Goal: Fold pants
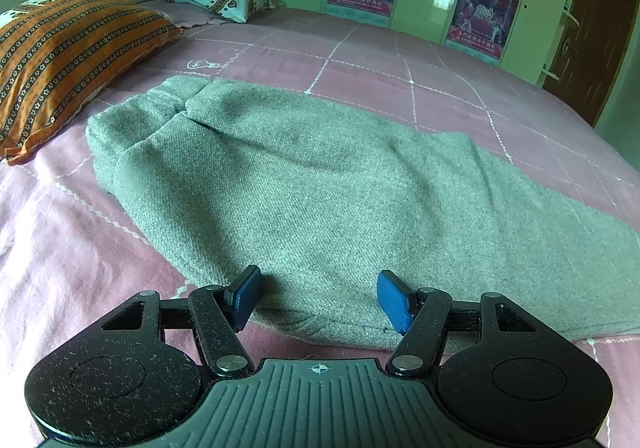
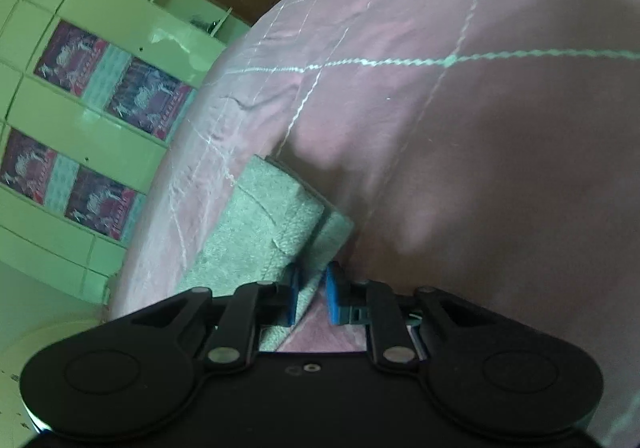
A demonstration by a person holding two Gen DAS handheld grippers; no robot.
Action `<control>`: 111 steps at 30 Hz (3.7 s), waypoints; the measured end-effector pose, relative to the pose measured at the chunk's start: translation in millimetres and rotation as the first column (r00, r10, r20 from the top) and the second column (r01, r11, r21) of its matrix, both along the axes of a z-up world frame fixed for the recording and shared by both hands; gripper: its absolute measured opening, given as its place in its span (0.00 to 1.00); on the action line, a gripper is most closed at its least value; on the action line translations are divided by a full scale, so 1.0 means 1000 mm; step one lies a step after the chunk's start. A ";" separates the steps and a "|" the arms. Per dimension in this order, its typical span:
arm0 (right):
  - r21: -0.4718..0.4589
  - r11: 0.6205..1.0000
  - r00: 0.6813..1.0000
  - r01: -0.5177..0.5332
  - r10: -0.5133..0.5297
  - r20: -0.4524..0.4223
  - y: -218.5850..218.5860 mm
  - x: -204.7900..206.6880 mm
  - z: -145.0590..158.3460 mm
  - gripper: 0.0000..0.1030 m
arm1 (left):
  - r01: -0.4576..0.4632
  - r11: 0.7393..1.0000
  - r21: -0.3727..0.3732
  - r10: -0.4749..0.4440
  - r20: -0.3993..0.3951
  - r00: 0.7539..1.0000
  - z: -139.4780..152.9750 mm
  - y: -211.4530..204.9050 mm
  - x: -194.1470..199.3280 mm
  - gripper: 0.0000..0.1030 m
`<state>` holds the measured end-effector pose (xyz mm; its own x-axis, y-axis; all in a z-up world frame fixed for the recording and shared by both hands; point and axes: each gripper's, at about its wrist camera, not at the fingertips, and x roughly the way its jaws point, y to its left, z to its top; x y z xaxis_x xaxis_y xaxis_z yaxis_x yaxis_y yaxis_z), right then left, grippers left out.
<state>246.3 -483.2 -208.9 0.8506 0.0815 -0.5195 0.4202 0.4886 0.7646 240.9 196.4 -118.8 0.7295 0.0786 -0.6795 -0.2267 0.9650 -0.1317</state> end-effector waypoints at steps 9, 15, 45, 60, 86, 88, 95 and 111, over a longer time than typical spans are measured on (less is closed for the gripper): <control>-0.146 0.989 0.999 -0.025 0.019 -0.045 -0.004 0.005 0.005 0.00 | 0.002 1.000 0.009 -0.002 0.012 1.000 0.000 0.000 -0.002 0.62; -0.168 0.983 0.996 0.079 -0.070 0.056 0.007 -0.031 0.025 0.07 | 0.011 1.000 -0.014 -0.011 0.031 0.999 -0.001 0.005 -0.007 0.63; -0.443 0.763 0.849 -0.470 0.529 0.010 0.192 0.102 0.082 0.11 | -0.076 0.981 0.179 0.062 0.083 0.995 0.054 0.022 0.082 0.63; -0.399 0.402 0.501 -0.824 0.845 -0.185 0.524 0.286 0.044 0.00 | -0.027 0.990 0.136 0.020 0.050 0.999 0.001 0.086 0.137 0.62; -0.305 0.915 0.961 -0.264 0.277 0.001 0.066 -0.013 0.069 0.30 | 0.019 0.980 0.200 -0.031 0.057 0.998 0.018 -0.013 0.011 0.93; -0.199 0.962 0.981 -0.190 0.193 -0.001 0.039 -0.021 0.057 0.25 | 0.009 0.982 0.186 -0.014 0.023 1.000 0.011 -0.016 0.008 0.93; -0.016 0.999 0.999 -0.047 0.047 0.000 0.014 -0.018 0.016 0.27 | -0.113 0.994 -0.008 0.113 0.020 0.993 -0.010 -0.006 -0.004 0.94; -0.157 0.983 0.995 -0.100 0.098 -0.021 0.024 -0.004 0.020 0.18 | -0.065 0.996 0.061 0.055 0.149 0.987 0.020 -0.095 -0.015 0.99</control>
